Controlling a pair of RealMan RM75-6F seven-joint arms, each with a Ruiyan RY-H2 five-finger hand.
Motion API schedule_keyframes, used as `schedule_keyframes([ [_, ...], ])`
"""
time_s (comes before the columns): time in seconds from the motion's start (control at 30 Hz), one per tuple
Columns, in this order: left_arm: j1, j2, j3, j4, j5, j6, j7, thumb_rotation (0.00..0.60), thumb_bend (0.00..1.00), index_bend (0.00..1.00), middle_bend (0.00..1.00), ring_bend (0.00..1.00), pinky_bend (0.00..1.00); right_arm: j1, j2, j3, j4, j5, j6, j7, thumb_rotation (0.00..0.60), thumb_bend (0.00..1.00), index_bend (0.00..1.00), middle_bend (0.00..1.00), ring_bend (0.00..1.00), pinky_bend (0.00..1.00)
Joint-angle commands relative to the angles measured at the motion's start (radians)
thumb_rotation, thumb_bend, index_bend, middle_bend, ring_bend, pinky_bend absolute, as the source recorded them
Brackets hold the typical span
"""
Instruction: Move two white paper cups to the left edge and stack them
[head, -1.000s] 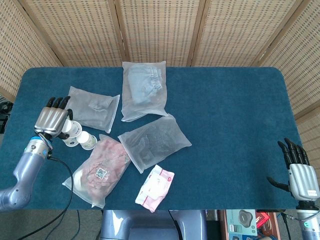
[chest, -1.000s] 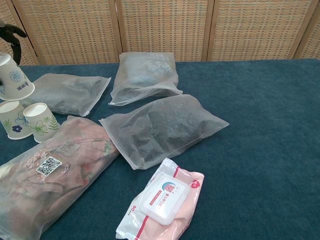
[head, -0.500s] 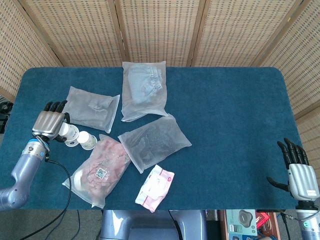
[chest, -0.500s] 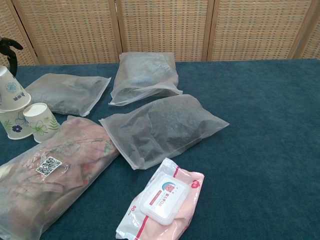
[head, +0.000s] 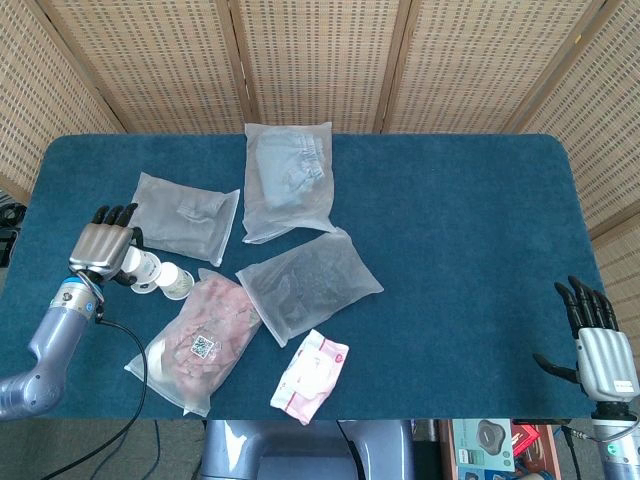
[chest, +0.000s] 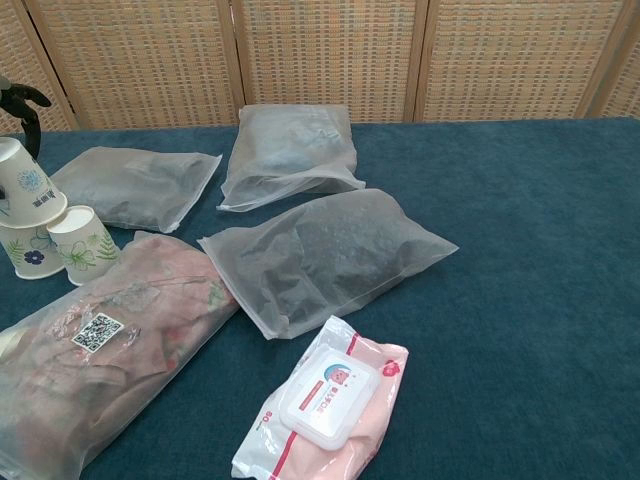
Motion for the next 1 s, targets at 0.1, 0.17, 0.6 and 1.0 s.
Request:
schedule_keyframes([
  [0.1, 0.002, -0.011, -0.001, 0.008, 0.002, 0.001, -0.004, 0.600, 0.17, 0.40, 0.00, 0.00, 0.00, 0.000, 0.001, 0.000, 0.000, 0.001, -0.001, 0.002, 0.600, 0.09, 0.00, 0.00, 0.00, 0.00],
  [0.17, 0.003, -0.013, -0.001, 0.010, 0.000, 0.001, -0.004, 0.600, 0.17, 0.35, 0.00, 0.00, 0.00, 0.000, 0.001, 0.000, 0.000, 0.001, -0.002, 0.001, 0.600, 0.09, 0.00, 0.00, 0.00, 0.00],
  [0.6, 0.014, -0.003, -0.017, -0.004, 0.017, 0.015, -0.029, 0.600, 0.17, 0.21, 0.00, 0.00, 0.00, -0.001, 0.001, 0.000, 0.000, 0.000, 0.002, 0.001, 0.600, 0.09, 0.00, 0.00, 0.00, 0.00],
  [1.0, 0.198, 0.173, -0.076, -0.261, 0.383, 0.254, -0.286, 0.600, 0.17, 0.10, 0.00, 0.00, 0.00, -0.001, 0.000, 0.000, 0.001, -0.003, 0.005, -0.003, 0.600, 0.09, 0.00, 0.00, 0.00, 0.00],
])
